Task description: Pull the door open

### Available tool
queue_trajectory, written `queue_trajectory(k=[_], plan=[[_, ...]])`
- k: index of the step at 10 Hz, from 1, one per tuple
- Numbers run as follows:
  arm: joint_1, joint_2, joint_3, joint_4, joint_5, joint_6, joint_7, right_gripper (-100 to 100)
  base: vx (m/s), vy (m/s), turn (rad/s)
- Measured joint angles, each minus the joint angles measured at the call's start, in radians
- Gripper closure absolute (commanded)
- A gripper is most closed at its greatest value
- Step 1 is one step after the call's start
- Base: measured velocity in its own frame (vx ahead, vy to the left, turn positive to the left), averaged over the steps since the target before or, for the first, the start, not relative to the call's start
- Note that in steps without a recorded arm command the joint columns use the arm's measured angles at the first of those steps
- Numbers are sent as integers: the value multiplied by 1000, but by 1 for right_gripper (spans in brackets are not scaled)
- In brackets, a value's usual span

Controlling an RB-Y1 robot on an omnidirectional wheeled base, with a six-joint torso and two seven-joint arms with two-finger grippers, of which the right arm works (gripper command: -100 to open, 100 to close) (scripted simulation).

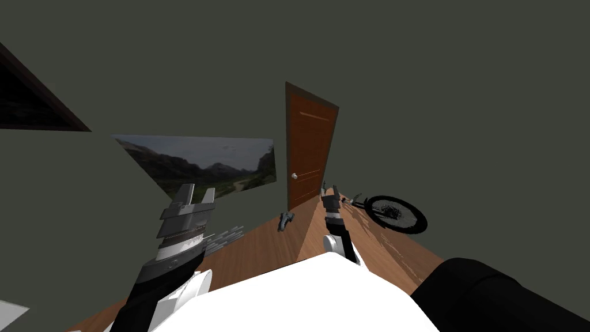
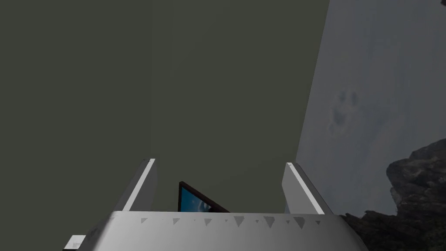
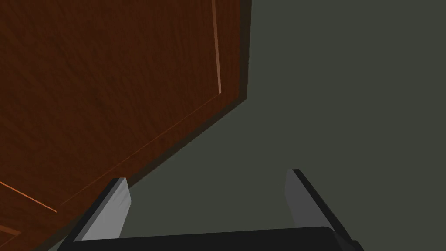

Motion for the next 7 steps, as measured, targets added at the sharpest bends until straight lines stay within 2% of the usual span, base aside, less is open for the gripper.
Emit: queue_trajectory(k=[1, 2, 3, 4, 6, 7], plan=[[-13, -3, 8, 32, -12, -8, -24, -100, 65, -83, 203], [-24, -14, 10, 63, -28, -19, -53, -100, 32, -56, 69], [-32, -16, 12, 84, -35, -24, -68, -100, 26, -55, 121], [-40, -20, 15, 110, -45, -30, -85, -100, 47, -72, 240], [-58, -27, 22, 149, -66, -33, -122, -100, 42, -56, 83], [-74, -30, 25, 180, -76, -40, -139, -100, 52, -79, 242]])
